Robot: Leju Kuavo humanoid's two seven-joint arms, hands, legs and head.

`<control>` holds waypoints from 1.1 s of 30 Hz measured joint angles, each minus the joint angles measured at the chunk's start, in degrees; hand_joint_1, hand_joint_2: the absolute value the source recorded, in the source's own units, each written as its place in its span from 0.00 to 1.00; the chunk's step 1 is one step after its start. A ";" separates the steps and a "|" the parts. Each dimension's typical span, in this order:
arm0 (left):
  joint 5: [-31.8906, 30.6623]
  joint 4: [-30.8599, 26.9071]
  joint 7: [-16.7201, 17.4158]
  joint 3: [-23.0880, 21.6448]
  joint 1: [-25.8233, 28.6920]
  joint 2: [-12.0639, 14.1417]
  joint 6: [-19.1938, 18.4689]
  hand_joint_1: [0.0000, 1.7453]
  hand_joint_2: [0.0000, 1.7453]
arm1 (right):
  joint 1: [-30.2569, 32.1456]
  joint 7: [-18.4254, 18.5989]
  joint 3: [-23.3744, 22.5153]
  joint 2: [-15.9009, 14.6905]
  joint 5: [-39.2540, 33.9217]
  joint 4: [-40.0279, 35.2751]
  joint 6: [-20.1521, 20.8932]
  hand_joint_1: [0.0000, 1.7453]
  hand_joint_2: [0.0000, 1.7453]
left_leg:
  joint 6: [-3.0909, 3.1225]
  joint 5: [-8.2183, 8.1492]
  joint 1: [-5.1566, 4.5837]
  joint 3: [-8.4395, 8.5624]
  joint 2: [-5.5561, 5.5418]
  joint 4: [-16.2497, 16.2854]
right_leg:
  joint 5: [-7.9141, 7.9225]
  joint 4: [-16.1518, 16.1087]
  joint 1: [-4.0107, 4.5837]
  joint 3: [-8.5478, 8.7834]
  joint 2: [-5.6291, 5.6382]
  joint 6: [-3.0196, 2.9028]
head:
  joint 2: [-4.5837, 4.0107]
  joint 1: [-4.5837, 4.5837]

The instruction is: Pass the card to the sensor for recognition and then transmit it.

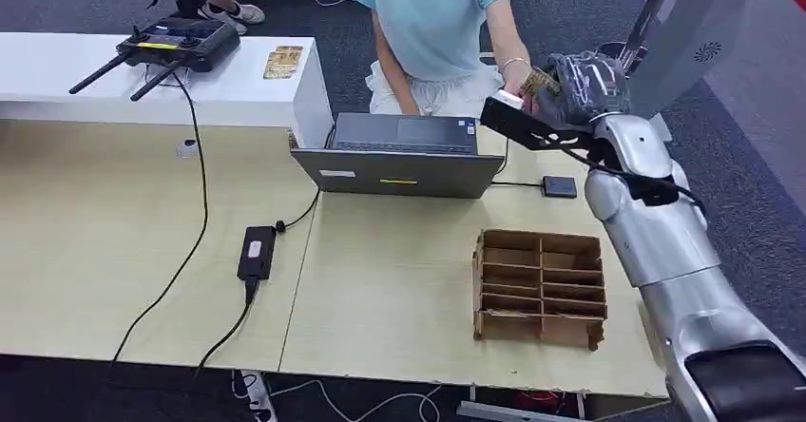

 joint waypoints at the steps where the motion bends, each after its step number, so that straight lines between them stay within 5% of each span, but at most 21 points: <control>1: -0.02 0.00 0.00 0.00 0.00 0.00 0.00 0.00 0.00 | 0.17 0.02 -0.04 0.00 0.00 -0.09 -0.09 0.00 1.00 | 0.00 0.00 0.00 0.00 0.00 0.00 | 0.00 0.00 0.00 0.00 0.00 0.00 | 0.00 0.00; 18: -1.05 0.00 0.09 0.11 0.06 -0.02 0.46 0.00 0.00 | 4.76 -0.20 -9.15 0.28 -2.95 -9.24 -1.79 0.00 1.00 | 0.00 0.00 0.00 -0.02 -0.01 0.00 | 0.00 0.00 0.00 -0.02 0.00 0.00 | 0.02 0.00; 32: 0.00 0.00 1.03 2.54 0.08 -0.50 1.36 0.00 0.00 | 17.63 -5.82 -27.48 5.79 -29.30 -29.56 2.32 0.00 1.00 | 0.01 -0.01 0.00 -0.05 -0.04 0.00 | -0.01 -0.03 0.00 -0.03 -0.04 0.01 | 0.00 0.00; 33: 0.02 0.00 1.07 2.69 0.09 -0.50 1.38 0.00 0.00 | 18.61 -6.44 -28.67 6.10 -30.92 -30.85 2.69 0.00 0.00 | 0.01 -0.01 0.00 -0.05 -0.04 0.00 | -0.01 -0.04 0.00 -0.03 -0.04 0.01 | 0.00 -0.02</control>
